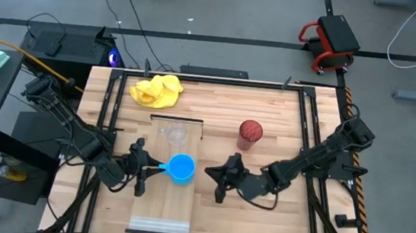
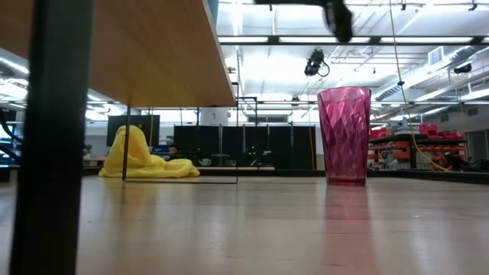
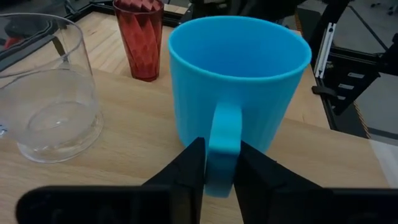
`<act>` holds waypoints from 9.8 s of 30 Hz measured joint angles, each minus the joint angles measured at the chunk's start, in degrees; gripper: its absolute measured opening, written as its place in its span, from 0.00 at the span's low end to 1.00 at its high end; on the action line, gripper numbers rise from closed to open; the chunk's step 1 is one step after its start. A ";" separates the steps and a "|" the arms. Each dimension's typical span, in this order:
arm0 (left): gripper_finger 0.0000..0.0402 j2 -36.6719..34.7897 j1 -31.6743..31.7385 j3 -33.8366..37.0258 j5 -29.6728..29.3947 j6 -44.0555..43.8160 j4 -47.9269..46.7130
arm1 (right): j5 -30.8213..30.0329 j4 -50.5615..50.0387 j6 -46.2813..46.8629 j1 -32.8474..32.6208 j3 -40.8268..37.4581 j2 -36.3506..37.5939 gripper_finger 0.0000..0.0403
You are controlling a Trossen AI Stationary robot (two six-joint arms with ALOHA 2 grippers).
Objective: Stack small to large cups/mugs on shelf
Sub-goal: Put the blue mug on the shelf
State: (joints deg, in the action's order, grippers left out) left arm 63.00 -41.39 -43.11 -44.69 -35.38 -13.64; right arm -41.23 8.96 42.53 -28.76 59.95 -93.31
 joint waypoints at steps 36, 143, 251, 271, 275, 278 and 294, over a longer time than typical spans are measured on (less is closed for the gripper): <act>0.19 -1.80 -1.31 -0.03 1.93 -1.45 -8.02 | 11.62 5.47 -4.03 4.58 1.13 -2.68 0.07; 0.25 -4.66 1.02 -0.02 3.45 0.84 -11.87 | 22.13 2.37 -14.28 10.10 16.49 -15.80 0.01; 0.25 -4.09 -5.90 0.02 10.58 -6.27 -10.65 | -1.61 -27.07 2.50 0.51 40.34 -27.95 0.01; 0.24 -4.26 -7.32 -0.04 10.41 -6.20 -6.71 | -5.87 -39.64 8.50 0.15 40.36 -22.88 0.01; 0.24 -4.56 -9.84 -2.41 10.20 -6.40 -9.05 | -5.46 -41.22 8.42 0.11 40.36 -21.78 0.01; 0.22 -4.61 -11.96 -6.12 8.26 -9.99 -18.47 | -5.45 -42.18 8.32 0.07 40.36 -20.80 0.01; 0.19 -4.57 -14.40 -9.03 0.95 -32.27 -45.56 | -3.71 -43.15 5.22 -0.02 40.36 -19.88 0.00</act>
State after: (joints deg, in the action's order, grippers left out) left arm 58.43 -55.78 -52.14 -43.73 -67.64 -59.21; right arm -44.94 -34.19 47.75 -28.77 100.31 -113.19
